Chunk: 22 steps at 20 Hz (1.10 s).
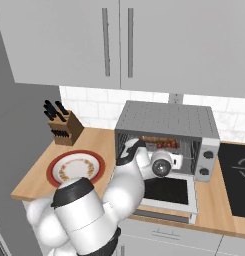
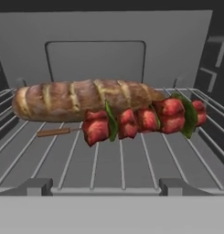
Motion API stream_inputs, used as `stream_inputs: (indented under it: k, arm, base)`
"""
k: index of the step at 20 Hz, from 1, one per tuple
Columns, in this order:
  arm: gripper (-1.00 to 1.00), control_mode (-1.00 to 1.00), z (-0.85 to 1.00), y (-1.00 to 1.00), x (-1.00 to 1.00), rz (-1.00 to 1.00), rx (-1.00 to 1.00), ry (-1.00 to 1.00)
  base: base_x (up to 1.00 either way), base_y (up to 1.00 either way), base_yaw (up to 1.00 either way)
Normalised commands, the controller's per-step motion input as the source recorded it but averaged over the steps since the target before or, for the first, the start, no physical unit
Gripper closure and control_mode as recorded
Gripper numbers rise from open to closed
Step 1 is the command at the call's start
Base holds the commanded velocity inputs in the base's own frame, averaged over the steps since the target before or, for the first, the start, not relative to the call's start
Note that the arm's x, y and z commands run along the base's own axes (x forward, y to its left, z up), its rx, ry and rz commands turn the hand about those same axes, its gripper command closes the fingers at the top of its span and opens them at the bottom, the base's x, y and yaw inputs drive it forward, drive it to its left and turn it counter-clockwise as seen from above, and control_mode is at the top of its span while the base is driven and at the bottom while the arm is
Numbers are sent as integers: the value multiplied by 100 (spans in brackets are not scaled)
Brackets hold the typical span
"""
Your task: Pick up the kebab skewer and baguette bread, and place them inside the toaster oven. Close the toaster oven door and start by setting the timer.
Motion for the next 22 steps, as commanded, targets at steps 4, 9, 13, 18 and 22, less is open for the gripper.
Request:
stream_inputs:
  k: [4,9,13,18,22]
  arm:
    - [-100,-100,0,0,16,0,0,0]
    - [-100,-100,0,0,-27,0,0,0]
    - [-100,-100,4,0,-54,1,0,0]
    - [-100,-100,9,-8,-49,5,1,0]
    - [-100,-100,9,-13,-39,5,2,0]
  base:
    - [0,0,0]
    - [0,0,0]
    - [0,0,0]
    - [0,0,0]
    - [0,0,0]
